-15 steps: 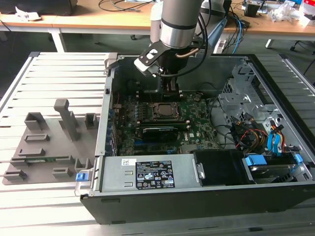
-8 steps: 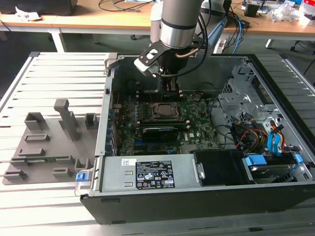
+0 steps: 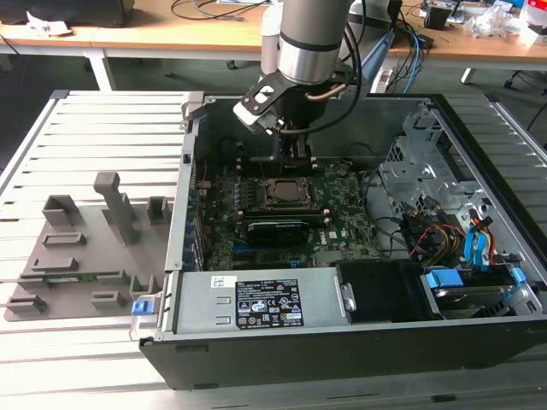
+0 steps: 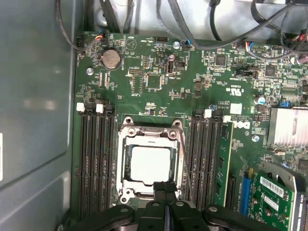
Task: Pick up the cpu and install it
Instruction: 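Install the first cpu locking lever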
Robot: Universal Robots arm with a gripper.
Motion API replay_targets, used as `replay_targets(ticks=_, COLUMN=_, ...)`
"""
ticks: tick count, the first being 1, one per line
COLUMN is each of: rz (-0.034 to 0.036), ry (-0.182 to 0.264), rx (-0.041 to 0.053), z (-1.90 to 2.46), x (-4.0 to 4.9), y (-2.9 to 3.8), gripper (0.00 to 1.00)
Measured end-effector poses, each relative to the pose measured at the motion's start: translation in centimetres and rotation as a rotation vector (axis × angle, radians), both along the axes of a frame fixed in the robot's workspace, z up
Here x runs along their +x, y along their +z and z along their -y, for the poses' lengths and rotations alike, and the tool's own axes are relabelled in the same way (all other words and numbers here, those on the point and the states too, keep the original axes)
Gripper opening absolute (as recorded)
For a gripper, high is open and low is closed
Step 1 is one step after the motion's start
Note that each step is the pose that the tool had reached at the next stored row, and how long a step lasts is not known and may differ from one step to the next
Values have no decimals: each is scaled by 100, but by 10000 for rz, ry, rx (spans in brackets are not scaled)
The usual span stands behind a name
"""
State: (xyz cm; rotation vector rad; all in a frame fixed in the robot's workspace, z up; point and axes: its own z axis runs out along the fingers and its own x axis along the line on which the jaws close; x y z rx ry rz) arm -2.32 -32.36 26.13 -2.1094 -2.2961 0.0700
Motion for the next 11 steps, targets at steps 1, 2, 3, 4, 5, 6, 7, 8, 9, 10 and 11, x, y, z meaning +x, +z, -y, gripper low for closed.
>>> replay_targets(ticks=1, rz=0, ry=361, rx=1, z=0, x=0, y=0, gripper=11)
replay_targets(ticks=2, rz=0, ry=739, rx=1, z=0, x=0, y=0, gripper=11)
replay_targets(ticks=3, rz=0, ry=1077, rx=1, z=0, x=0, y=0, gripper=11)
replay_targets(ticks=4, rz=0, ry=1266, rx=1, z=0, x=0, y=0, gripper=11)
replay_targets(ticks=5, rz=0, ry=1381, rx=1, z=0, x=0, y=0, gripper=11)
replay_targets(ticks=6, rz=0, ry=1484, rx=1, z=0, x=0, y=0, gripper=11)
replay_targets(ticks=7, rz=0, ry=1576, rx=1, z=0, x=0, y=0, gripper=11)
replay_targets(ticks=8, rz=0, ry=1691, rx=2, z=0, x=0, y=0, gripper=11)
replay_targets(ticks=9, rz=0, ry=1818, rx=1, z=0, x=0, y=0, gripper=11)
replay_targets(ticks=10, rz=1, ry=1899, rx=1, z=0, x=0, y=0, gripper=11)
replay_targets(ticks=11, rz=0, ry=2014, rx=2, z=0, x=0, y=0, gripper=11)
